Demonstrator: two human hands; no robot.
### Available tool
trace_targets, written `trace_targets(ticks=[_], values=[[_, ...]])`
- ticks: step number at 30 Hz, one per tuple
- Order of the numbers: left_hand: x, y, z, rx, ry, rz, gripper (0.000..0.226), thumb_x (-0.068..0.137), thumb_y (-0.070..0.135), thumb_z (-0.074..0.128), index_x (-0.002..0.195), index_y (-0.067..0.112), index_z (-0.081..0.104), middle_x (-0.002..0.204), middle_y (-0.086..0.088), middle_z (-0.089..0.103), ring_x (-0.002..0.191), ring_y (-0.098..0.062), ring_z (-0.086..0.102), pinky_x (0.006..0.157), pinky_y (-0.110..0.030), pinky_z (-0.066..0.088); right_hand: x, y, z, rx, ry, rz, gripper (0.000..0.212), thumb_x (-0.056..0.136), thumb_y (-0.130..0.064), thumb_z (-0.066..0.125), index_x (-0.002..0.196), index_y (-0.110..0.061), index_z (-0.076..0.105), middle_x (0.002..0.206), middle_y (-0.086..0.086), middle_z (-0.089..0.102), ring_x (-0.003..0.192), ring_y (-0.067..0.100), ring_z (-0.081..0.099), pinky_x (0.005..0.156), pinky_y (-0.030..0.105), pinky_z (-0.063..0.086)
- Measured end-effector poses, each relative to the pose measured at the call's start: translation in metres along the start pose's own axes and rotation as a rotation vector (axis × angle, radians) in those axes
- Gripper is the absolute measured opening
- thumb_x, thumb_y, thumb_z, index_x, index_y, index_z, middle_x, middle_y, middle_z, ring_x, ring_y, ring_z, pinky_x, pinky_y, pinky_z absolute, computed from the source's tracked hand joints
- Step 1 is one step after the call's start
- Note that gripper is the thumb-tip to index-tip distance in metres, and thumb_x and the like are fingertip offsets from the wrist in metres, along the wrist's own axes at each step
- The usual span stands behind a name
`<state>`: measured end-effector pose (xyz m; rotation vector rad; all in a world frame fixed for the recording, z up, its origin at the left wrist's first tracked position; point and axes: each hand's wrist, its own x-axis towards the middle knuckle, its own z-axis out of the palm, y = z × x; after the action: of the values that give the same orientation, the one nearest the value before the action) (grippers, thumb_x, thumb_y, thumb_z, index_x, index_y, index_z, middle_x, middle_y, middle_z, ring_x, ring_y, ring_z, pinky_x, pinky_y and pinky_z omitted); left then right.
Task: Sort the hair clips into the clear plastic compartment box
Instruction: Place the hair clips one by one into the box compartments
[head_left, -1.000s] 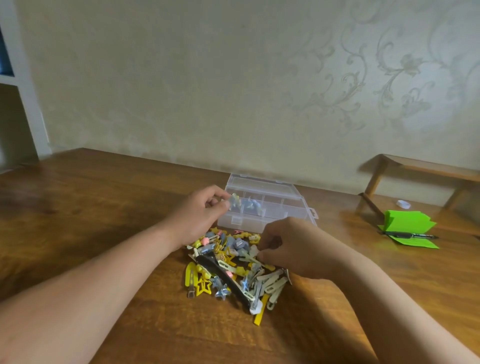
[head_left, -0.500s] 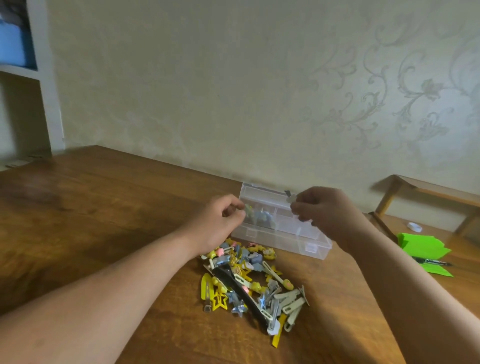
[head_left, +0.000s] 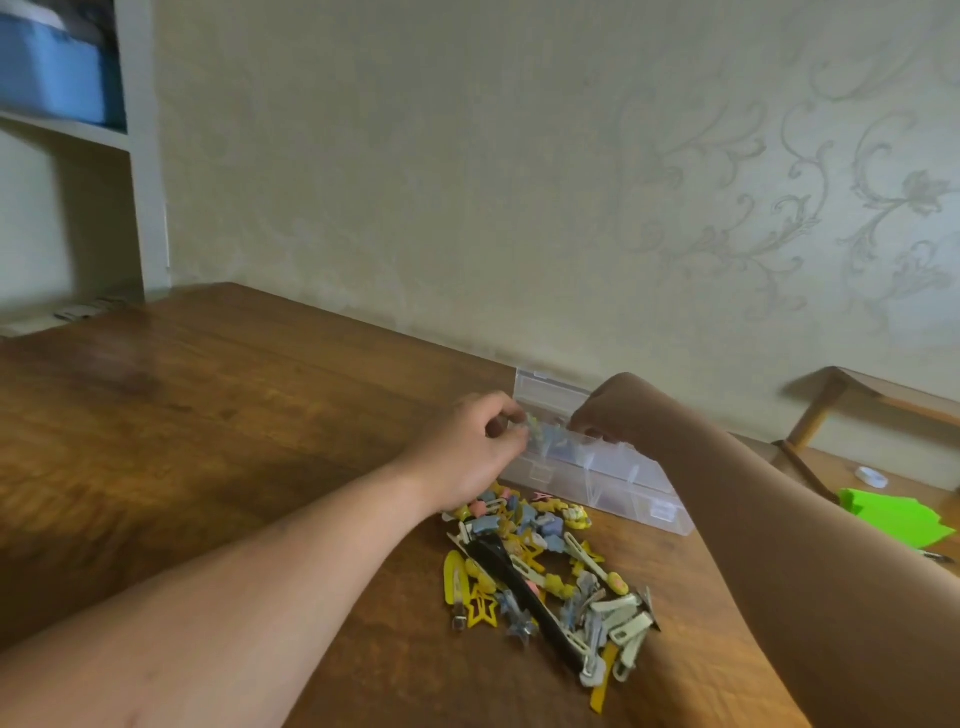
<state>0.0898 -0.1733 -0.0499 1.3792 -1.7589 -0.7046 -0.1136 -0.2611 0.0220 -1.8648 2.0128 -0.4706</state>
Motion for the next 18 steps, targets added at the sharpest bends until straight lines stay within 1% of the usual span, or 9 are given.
trace_targets(ticks=[3, 6, 7, 9, 10, 12, 14, 16, 18], values=[[-0.001, 0.001, -0.001, 0.024, 0.004, 0.012, 0.033, 0.108, 0.049, 0.053, 0.136, 0.034, 0.062, 0.127, 0.008, 0.058, 0.092, -0.014, 0.072, 0.069, -0.032, 0.066, 0.002, 0.002, 0.003, 0.015, -0.006, -0.008, 0.025, 0.081, -0.018, 0.085, 0.087, 0.005, 0.080, 0.083, 0.016, 0.079, 0.059, 0.023, 0.054, 0.060, 0.029, 0.047], [-0.002, 0.002, 0.001, -0.056, -0.008, 0.004, 0.032, 0.108, 0.045, 0.054, 0.135, 0.030, 0.063, 0.122, 0.007, 0.057, 0.093, -0.016, 0.070, 0.054, -0.030, 0.061, -0.002, 0.006, 0.002, 0.052, 0.015, -0.035, 0.025, 0.083, -0.018, 0.083, 0.091, 0.005, 0.080, 0.082, 0.014, 0.075, 0.064, 0.024, 0.056, 0.062, 0.031, 0.050], [-0.002, 0.002, 0.001, -0.055, -0.002, 0.013, 0.032, 0.108, 0.044, 0.055, 0.135, 0.029, 0.063, 0.120, 0.007, 0.057, 0.097, -0.015, 0.068, 0.057, -0.030, 0.059, -0.007, 0.008, 0.001, 0.068, 0.035, -0.055, 0.023, 0.085, -0.019, 0.081, 0.092, 0.002, 0.080, 0.084, 0.012, 0.076, 0.063, 0.023, 0.057, 0.061, 0.030, 0.050], [-0.001, 0.001, 0.001, 0.002, 0.017, 0.048, 0.033, 0.108, 0.044, 0.055, 0.135, 0.028, 0.064, 0.118, 0.008, 0.059, 0.107, -0.012, 0.062, 0.073, -0.024, 0.051, -0.021, 0.012, -0.004, 0.096, 0.114, -0.106, 0.015, 0.092, -0.022, 0.076, 0.096, -0.008, 0.081, 0.089, 0.008, 0.079, 0.062, 0.020, 0.060, 0.059, 0.030, 0.051], [0.000, 0.000, 0.001, 0.011, 0.022, 0.058, 0.032, 0.108, 0.043, 0.055, 0.135, 0.028, 0.064, 0.118, 0.008, 0.060, 0.109, -0.010, 0.061, 0.078, -0.022, 0.048, -0.030, 0.015, -0.007, 0.114, 0.166, -0.138, 0.014, 0.094, -0.023, 0.073, 0.099, -0.013, 0.080, 0.089, 0.004, 0.078, 0.065, 0.018, 0.063, 0.061, 0.031, 0.053], [0.000, 0.001, 0.000, -0.010, 0.015, 0.057, 0.031, 0.108, 0.042, 0.055, 0.134, 0.028, 0.065, 0.119, 0.007, 0.062, 0.110, -0.008, 0.060, 0.079, -0.021, 0.045, -0.053, 0.022, -0.013, 0.183, 0.255, -0.207, 0.013, 0.097, -0.026, 0.069, 0.103, -0.019, 0.079, 0.090, -0.005, 0.075, 0.076, 0.016, 0.067, 0.067, 0.033, 0.058], [-0.001, 0.001, 0.000, -0.030, 0.011, 0.054, 0.029, 0.108, 0.041, 0.056, 0.133, 0.029, 0.066, 0.122, 0.008, 0.063, 0.110, -0.005, 0.060, 0.079, -0.021, 0.045, -0.077, 0.030, -0.016, 0.263, 0.300, -0.274, 0.012, 0.099, -0.026, 0.069, 0.102, -0.022, 0.079, 0.091, -0.011, 0.075, 0.082, 0.013, 0.069, 0.067, 0.030, 0.056], [-0.002, 0.001, -0.001, -0.036, 0.015, 0.052, 0.028, 0.108, 0.042, 0.056, 0.132, 0.031, 0.066, 0.122, 0.009, 0.064, 0.110, -0.004, 0.060, 0.082, -0.024, 0.048, -0.098, 0.039, -0.015, 0.310, 0.302, -0.337, 0.009, 0.098, -0.025, 0.070, 0.099, -0.025, 0.079, 0.091, -0.014, 0.076, 0.085, 0.006, 0.069, 0.068, 0.025, 0.054], [-0.003, 0.002, -0.001, -0.047, 0.022, 0.043, 0.029, 0.108, 0.044, 0.056, 0.132, 0.032, 0.066, 0.122, 0.010, 0.065, 0.112, -0.005, 0.061, 0.089, -0.028, 0.051, -0.114, 0.047, -0.011, 0.299, 0.276, -0.398, 0.008, 0.097, -0.025, 0.072, 0.096, -0.028, 0.079, 0.090, -0.017, 0.076, 0.084, -0.002, 0.068, 0.070, 0.018, 0.051]])
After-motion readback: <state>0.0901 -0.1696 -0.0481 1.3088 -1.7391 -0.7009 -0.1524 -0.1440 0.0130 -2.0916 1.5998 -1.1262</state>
